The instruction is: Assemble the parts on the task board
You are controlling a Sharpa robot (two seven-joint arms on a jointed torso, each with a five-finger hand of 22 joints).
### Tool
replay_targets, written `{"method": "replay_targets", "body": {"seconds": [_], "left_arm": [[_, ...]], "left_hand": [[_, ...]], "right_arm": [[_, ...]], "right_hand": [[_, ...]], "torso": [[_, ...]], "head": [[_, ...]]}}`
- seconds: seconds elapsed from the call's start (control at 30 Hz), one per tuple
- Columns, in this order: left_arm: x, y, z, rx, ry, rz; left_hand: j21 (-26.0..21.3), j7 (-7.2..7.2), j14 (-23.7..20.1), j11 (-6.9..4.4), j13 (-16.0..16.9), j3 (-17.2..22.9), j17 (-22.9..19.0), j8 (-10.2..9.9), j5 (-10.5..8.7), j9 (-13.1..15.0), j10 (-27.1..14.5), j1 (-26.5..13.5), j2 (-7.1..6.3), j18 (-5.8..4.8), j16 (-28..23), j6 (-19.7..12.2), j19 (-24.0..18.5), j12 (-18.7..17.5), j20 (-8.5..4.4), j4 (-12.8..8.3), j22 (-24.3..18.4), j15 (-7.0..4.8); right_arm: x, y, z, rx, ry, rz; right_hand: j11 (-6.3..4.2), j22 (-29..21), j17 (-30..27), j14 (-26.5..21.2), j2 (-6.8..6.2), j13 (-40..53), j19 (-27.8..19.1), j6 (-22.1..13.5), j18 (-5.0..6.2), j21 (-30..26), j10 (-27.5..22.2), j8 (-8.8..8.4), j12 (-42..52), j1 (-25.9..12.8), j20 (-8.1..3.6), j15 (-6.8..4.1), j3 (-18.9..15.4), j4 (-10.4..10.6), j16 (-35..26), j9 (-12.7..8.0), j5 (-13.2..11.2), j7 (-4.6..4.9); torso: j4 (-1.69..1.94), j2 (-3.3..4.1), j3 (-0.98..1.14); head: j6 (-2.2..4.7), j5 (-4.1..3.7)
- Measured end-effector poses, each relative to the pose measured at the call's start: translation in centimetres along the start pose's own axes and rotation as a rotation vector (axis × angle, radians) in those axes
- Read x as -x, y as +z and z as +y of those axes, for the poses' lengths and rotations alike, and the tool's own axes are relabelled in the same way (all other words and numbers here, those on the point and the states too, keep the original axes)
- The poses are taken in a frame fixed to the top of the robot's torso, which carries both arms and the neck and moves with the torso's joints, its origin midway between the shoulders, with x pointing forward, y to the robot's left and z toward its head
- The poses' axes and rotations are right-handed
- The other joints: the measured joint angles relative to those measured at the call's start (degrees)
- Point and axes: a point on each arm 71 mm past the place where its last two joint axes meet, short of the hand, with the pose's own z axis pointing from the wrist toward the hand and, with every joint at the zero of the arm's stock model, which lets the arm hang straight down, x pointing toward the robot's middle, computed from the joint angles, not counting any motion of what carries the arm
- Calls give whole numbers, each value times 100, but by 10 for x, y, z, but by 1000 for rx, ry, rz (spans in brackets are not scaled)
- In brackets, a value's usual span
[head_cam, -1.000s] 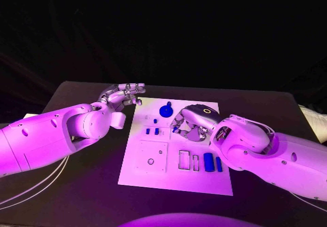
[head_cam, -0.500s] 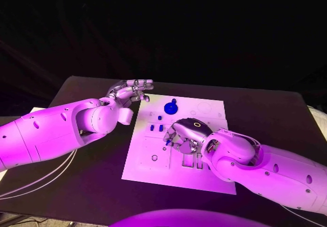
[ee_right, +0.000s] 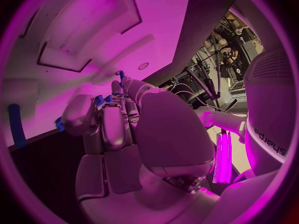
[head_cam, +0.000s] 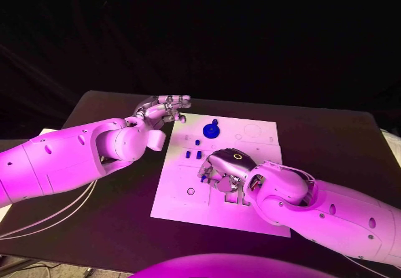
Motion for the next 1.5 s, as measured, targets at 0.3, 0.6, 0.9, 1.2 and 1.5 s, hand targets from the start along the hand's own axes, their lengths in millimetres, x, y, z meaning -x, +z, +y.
{"method": "replay_targets", "body": {"seconds": [0.3,0.6,0.9,1.2,1.5], "left_arm": [[0,0,0,0,0,2],[0,0,0,1,1,3],[1,0,0,0,3,3],[1,0,0,0,4,4],[1,0,0,1,5,5]], "left_hand": [[0,0,0,0,-1,0,0,0,0,0,0,0,0,0,0,0,0,0,0,0,0,0],[0,0,0,0,-1,0,1,0,0,0,0,0,0,0,0,0,0,0,0,0,0,0],[0,-1,0,0,-2,0,1,0,0,0,0,0,0,0,0,0,0,0,0,0,0,0],[0,-1,0,0,-2,0,1,0,0,0,0,0,0,0,0,1,0,0,0,0,0,0],[0,-1,0,2,-3,-1,1,0,0,0,-1,0,0,0,0,1,0,13,0,-1,-1,0]], "right_arm": [[0,1,0,1,-19,-2],[-2,0,0,-6,-56,-5],[-2,-3,3,-4,-86,-16],[-1,-2,5,-3,-100,-15],[-2,1,5,-9,-109,10]], "right_hand": [[0,0,-7,0,-15,2,0,-1,0,0,0,-17,-1,-15,0,0,0,0,-2,6,-1,0],[1,-7,-11,0,-30,2,0,-2,0,0,1,-21,-3,-29,0,0,-1,1,-3,7,-5,0],[1,-7,-15,0,-30,-2,0,-2,0,0,0,-22,-9,-29,0,0,-1,1,-3,5,12,-1],[17,-7,-25,0,-22,0,0,-2,0,0,17,-38,6,-85,0,0,-13,-33,-3,17,12,-2],[58,-54,-96,-22,-114,-1,-32,-183,0,0,-169,-88,20,-358,32,22,-90,12,-3,0,56,87]], "torso": [[0,-2,1],[0,-1,2],[0,2,2],[-1,-2,2],[-2,-5,-2]], "head": [[-18,10],[-28,9],[-32,9],[-37,9],[-44,5]]}}
